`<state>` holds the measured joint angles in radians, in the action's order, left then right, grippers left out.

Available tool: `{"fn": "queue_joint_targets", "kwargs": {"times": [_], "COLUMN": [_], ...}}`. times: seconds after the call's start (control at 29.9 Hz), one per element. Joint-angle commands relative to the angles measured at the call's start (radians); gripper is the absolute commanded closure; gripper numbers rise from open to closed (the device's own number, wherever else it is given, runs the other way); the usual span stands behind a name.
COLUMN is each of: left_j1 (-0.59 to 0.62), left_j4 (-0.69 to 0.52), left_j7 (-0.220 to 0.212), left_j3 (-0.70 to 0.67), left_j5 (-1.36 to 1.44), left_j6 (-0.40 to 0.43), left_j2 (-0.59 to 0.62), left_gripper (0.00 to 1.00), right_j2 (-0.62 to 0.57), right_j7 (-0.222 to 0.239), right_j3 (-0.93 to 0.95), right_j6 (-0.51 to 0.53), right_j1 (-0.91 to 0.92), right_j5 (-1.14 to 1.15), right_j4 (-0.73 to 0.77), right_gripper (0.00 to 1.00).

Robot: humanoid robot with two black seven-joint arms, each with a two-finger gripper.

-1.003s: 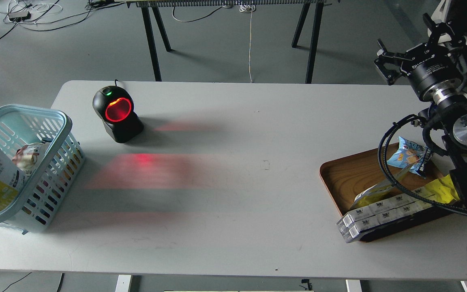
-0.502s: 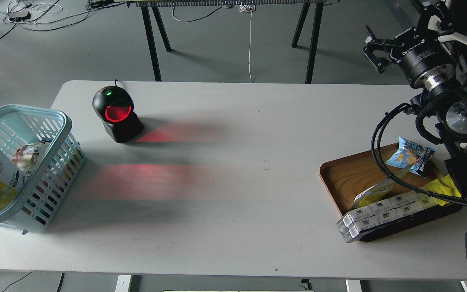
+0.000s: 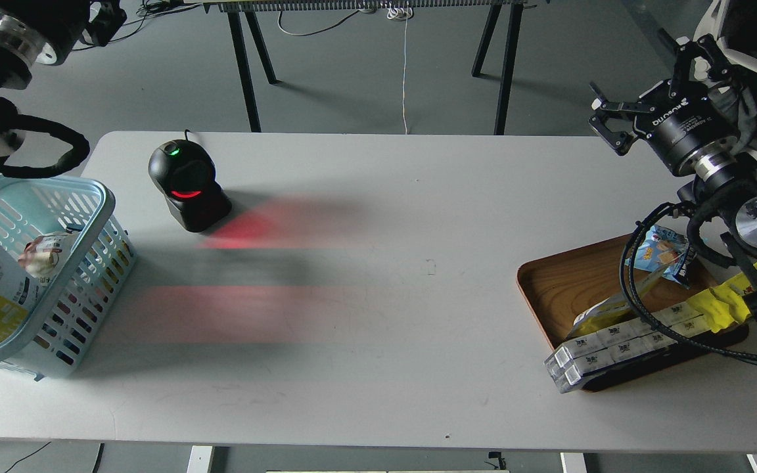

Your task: Scan snack and place in basket

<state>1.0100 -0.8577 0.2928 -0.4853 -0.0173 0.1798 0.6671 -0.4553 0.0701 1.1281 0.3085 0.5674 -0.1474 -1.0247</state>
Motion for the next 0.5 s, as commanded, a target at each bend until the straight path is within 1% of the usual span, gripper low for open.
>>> {"fn": "queue_joint_targets", "kwargs": {"times": [0.0, 0.1, 0.33, 0.47], "left_j1": [-0.063, -0.108, -0.143, -0.165], "left_j4": [0.08, 0.094, 0.103, 0.114], "left_j7": [-0.007, -0.011, -0.015, -0.021], "left_j3": [-0.048, -0.067, -0.093, -0.114], "left_j5": [-0.098, -0.102, -0.118, -0.154], "left_j6": [0.07, 0.093, 0.084, 0.081], "left_j2": [-0.056, -0.099, -0.172, -0.184], "left_gripper": [0.0, 0.0, 0.0, 0.0], "right_j2": [-0.035, -0.037, -0.013, -0.008], "right_j7": [0.0, 0.0, -0.001, -0.001], "right_j3": [-0.001, 0.012, 0.033, 0.032], "right_j6": [-0.005, 0.0, 0.003, -0.002], "right_j1": [-0.021, -0.046, -0.052, -0.06], "right_j5": [0.0, 0.0, 0.0, 0.0], "right_j4": [-0.006, -0.006, 0.003, 0.003], "right_gripper": [0.01, 0.01, 0.01, 0.01]}}
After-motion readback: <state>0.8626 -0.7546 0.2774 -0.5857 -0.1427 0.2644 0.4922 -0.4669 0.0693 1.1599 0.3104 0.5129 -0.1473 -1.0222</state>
